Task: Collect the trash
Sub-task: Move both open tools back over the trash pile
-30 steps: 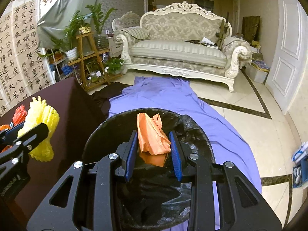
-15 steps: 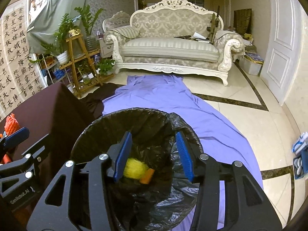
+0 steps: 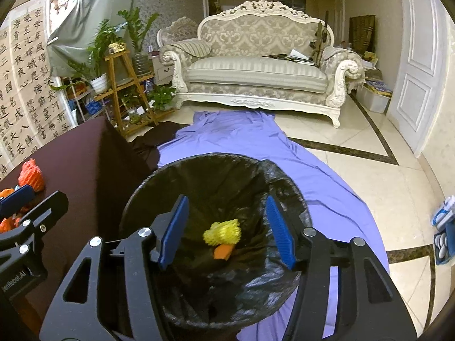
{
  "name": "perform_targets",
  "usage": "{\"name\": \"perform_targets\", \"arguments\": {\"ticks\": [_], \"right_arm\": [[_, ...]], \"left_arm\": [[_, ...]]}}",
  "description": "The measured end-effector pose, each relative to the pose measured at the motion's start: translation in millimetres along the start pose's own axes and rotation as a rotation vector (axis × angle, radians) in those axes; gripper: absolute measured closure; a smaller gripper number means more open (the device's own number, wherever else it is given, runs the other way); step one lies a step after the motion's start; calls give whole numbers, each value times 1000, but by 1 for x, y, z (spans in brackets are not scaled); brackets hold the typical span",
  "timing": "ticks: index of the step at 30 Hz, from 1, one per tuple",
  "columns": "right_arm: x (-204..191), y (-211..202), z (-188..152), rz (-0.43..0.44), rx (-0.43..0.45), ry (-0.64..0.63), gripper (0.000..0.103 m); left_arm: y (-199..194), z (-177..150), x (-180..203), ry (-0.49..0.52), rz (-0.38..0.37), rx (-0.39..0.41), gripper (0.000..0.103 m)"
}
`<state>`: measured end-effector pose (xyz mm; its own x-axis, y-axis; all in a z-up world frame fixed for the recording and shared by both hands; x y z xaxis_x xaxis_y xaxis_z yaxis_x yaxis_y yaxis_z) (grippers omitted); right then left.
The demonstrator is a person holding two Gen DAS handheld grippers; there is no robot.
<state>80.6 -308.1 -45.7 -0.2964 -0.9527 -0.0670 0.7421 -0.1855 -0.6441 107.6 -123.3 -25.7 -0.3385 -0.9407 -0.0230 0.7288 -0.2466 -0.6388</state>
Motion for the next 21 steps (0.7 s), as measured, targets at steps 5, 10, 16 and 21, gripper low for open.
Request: {"name": "perform_targets", "arguments": {"ticks": [5,10,16,21], "right_arm": [[-29,-13,-6,41,1,-33,48],[-58,-25,-12,89,-1,-67,48],[-95,-35,-18,151,-4,-121,48],[-125,-37,-17,195,-2,-167,48]], "left_arm": [[-21,-12,-25,-32,40,11,26],[-42,-22,-54,-68,91,19,26],[-63,-32,-91,-105,163,28,26],[-74,-39,-124,-142,218,31,26]]}}
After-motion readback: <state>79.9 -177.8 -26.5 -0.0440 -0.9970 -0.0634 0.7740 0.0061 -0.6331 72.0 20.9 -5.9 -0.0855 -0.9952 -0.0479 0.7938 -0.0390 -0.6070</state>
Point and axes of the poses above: each gripper's, at about its wrist camera, not at the fingertips, and y roughly the way its jaws point, x to its right, z to its top, the point moved 5 cm from there along y, roughly the way its jaws point, and after that the axes turned 1 degree about y, right-handed, at the moved point
